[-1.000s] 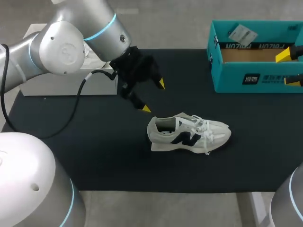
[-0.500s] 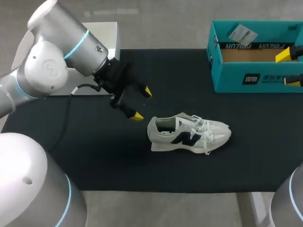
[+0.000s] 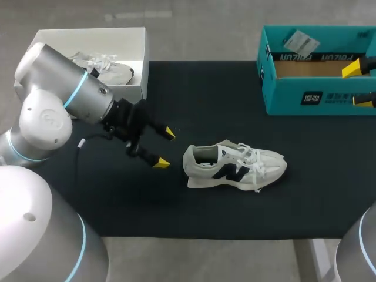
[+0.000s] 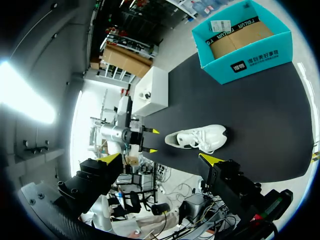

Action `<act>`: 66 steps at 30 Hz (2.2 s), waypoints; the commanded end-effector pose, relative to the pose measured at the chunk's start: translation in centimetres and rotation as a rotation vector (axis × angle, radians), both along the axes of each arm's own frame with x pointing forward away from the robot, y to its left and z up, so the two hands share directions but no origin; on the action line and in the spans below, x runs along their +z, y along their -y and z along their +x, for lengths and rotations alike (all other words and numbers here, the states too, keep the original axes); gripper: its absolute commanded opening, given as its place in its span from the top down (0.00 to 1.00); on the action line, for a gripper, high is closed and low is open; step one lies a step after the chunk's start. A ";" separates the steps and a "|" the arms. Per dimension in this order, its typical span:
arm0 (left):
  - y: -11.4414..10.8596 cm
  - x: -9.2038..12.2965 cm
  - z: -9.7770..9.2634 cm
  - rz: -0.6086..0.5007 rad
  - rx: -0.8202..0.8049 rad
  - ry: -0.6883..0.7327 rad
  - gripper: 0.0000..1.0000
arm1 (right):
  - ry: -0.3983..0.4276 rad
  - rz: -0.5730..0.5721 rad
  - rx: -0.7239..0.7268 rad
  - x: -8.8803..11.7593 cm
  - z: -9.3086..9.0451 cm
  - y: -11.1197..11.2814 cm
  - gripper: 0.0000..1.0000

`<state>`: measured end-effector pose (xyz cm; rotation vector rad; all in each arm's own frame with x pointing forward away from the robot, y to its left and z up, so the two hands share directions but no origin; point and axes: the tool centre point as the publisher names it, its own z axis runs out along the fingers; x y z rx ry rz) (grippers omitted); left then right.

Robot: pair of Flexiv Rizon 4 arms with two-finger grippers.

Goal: Take the shoe out of the shoebox, open the shoe tongue, remove and reinsert the insole, then place the shoe into the shoebox

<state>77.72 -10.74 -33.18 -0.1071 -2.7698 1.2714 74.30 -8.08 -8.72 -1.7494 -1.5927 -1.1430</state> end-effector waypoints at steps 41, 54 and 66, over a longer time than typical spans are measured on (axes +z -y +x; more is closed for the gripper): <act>5.4 -9.5 2.2 -0.122 0.113 -0.009 0.00 | -0.002 -0.002 0.000 0.0 0.1 0.0 0.00; 6.5 -9.6 2.3 -0.151 0.080 -0.011 0.00 | -0.002 -0.002 0.000 0.0 0.1 0.0 0.00; 8.1 -10.1 2.1 -0.147 0.051 -0.013 0.00 | -0.002 -0.002 0.000 0.0 0.1 0.0 0.00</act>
